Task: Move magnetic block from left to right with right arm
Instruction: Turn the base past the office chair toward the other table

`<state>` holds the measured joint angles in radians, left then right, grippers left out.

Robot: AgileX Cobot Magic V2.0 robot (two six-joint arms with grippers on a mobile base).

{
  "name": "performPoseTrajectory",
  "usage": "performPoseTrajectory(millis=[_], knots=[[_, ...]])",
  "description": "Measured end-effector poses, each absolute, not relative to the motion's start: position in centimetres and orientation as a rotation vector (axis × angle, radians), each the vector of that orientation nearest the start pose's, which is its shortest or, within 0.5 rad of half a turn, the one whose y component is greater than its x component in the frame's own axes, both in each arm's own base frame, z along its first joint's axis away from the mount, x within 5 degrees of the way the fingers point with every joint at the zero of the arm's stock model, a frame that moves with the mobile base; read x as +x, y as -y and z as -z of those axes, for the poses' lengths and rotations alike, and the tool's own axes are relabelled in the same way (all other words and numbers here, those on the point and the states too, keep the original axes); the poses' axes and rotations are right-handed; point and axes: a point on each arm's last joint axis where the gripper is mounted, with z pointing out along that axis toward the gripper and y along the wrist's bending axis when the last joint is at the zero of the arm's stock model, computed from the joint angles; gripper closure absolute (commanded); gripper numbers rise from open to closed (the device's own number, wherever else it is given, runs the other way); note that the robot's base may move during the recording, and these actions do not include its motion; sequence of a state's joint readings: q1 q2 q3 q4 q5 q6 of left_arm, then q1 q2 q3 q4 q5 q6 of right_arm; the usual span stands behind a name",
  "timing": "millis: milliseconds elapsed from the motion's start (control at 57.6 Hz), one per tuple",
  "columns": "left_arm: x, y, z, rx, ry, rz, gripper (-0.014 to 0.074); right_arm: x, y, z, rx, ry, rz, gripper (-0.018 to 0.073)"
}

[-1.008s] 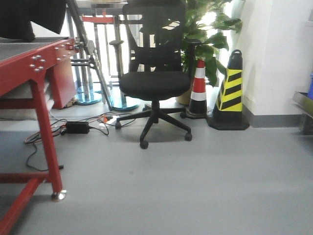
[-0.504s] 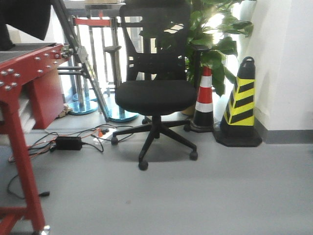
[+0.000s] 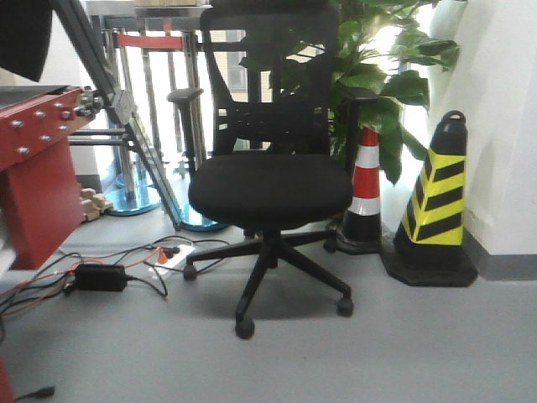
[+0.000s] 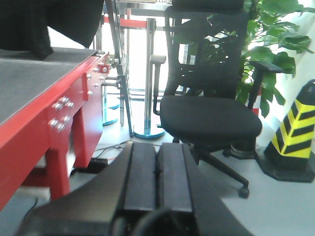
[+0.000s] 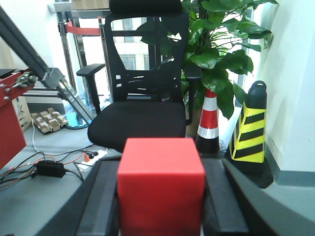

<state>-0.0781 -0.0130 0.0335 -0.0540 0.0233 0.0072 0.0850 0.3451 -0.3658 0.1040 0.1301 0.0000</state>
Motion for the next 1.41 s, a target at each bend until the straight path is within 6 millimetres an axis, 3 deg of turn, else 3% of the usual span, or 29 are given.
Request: performPoseTrajectory(millis=[1407], knots=[[5.66, 0.45, -20.04, 0.025, -1.528, 0.101, 0.0722, 8.48, -0.85, -30.17, 0.004, -1.595, -0.157, 0.0293]])
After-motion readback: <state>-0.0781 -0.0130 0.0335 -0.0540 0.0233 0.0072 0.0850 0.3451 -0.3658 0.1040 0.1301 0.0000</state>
